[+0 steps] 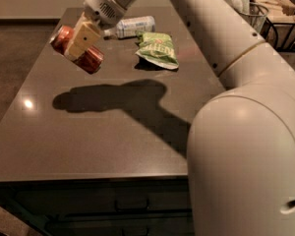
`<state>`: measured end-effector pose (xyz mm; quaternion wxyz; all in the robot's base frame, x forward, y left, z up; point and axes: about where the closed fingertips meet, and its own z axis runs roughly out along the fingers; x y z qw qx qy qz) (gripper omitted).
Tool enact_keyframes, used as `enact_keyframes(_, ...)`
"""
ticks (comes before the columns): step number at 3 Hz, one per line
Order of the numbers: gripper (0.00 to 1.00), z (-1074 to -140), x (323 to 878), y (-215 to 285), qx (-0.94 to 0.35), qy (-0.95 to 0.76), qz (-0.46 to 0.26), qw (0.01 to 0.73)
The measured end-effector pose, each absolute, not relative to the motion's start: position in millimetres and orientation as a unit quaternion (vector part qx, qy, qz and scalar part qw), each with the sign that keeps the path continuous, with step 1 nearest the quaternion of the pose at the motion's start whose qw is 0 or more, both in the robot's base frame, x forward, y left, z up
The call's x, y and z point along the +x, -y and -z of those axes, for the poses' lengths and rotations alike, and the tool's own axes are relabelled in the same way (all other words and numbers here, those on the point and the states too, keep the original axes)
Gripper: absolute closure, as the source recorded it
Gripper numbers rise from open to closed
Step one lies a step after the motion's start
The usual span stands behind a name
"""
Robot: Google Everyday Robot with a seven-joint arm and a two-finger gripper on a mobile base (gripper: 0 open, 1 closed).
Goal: Place coke can upright
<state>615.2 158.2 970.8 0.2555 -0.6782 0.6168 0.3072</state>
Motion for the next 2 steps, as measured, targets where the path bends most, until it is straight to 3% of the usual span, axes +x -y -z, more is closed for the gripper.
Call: enact_keyframes(2,1.00,-976.4,624.2,-114.3,-0.584,-0.643,-0.347,0.355)
